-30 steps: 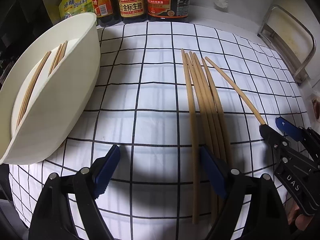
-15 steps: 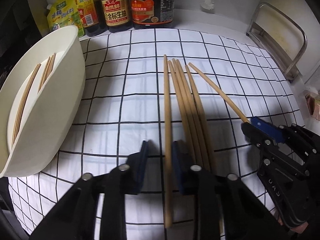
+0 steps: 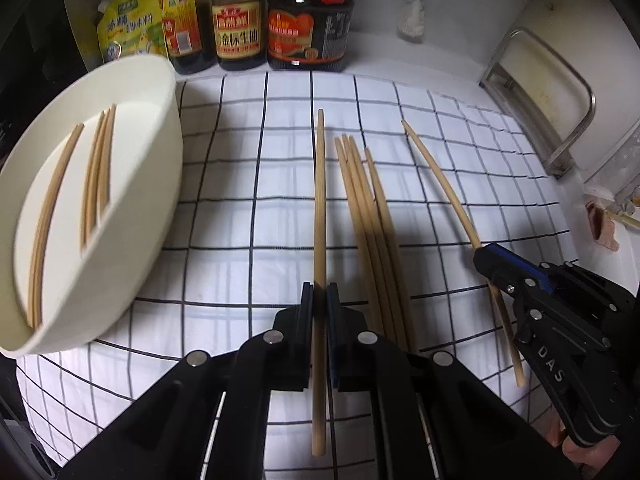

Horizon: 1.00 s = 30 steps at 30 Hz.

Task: Organize utensils
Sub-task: 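Close the left tool on one chopstick while the right tool grasps the separated one, then carry both chopsticks into the white bowl and open both tools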

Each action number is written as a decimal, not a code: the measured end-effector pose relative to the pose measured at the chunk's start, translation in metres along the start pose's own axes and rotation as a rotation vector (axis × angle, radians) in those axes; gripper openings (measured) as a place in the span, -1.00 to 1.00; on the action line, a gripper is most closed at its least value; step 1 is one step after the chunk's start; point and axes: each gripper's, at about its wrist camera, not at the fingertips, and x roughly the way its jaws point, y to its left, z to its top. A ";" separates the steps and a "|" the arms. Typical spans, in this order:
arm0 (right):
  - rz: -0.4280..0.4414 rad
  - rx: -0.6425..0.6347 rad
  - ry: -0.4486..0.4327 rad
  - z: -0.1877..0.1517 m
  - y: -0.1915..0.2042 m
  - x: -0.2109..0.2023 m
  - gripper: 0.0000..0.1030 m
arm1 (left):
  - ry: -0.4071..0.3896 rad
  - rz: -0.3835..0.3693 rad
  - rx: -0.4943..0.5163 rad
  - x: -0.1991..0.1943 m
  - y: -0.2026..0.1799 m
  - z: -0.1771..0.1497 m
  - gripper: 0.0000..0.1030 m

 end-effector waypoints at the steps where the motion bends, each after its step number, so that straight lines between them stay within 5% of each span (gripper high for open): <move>1: -0.001 0.008 -0.008 0.002 0.002 -0.005 -0.87 | -0.009 -0.009 0.001 -0.006 0.002 0.003 -0.86; 12: 0.081 0.035 -0.087 0.049 0.071 -0.031 -0.87 | -0.127 -0.001 -0.027 -0.068 0.065 0.026 -0.86; 21: 0.175 -0.058 -0.069 0.095 0.172 0.005 -0.87 | -0.172 0.063 -0.123 -0.095 0.168 0.034 -0.86; 30: 0.193 -0.123 0.016 0.112 0.247 0.064 -0.87 | -0.122 0.116 -0.158 -0.070 0.234 0.036 -0.86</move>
